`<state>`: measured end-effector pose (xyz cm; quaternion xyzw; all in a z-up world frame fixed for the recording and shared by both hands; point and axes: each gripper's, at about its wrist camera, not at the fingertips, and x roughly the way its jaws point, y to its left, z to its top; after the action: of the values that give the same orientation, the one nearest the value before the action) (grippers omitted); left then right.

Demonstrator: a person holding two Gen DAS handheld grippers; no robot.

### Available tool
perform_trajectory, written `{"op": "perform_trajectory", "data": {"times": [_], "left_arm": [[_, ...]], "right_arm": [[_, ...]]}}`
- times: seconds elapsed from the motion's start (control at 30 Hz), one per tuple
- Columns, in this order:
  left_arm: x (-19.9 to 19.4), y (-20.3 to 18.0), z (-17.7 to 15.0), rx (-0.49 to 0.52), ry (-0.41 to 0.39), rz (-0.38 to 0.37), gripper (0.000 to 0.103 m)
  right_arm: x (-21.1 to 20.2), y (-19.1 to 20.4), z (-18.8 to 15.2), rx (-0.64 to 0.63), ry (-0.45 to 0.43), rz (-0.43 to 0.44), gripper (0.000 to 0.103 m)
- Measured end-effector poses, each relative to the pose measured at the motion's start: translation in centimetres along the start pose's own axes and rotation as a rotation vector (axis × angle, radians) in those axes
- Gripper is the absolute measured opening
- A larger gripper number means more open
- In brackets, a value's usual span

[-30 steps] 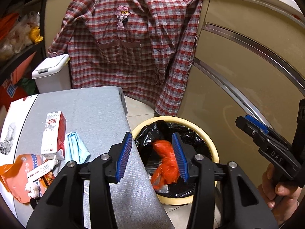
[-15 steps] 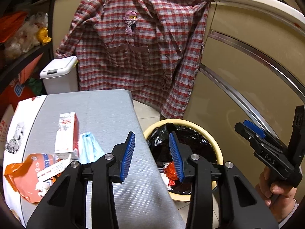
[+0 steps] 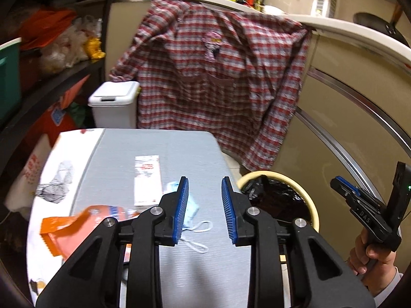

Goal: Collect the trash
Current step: 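Move both open tools back over the snack packet and blue mask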

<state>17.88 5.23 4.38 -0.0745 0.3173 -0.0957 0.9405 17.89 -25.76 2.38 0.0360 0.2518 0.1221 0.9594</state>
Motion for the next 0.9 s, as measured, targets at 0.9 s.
{"op": "perform_trajectory", "data": {"times": [0.9], "left_arm": [[-3.7,14.3,-0.6,-0.153,-0.014,0.193,0.018]], "right_arm": [[6.3,12.2,-1.2,-0.069,0.089,0.225,0.009]]}}
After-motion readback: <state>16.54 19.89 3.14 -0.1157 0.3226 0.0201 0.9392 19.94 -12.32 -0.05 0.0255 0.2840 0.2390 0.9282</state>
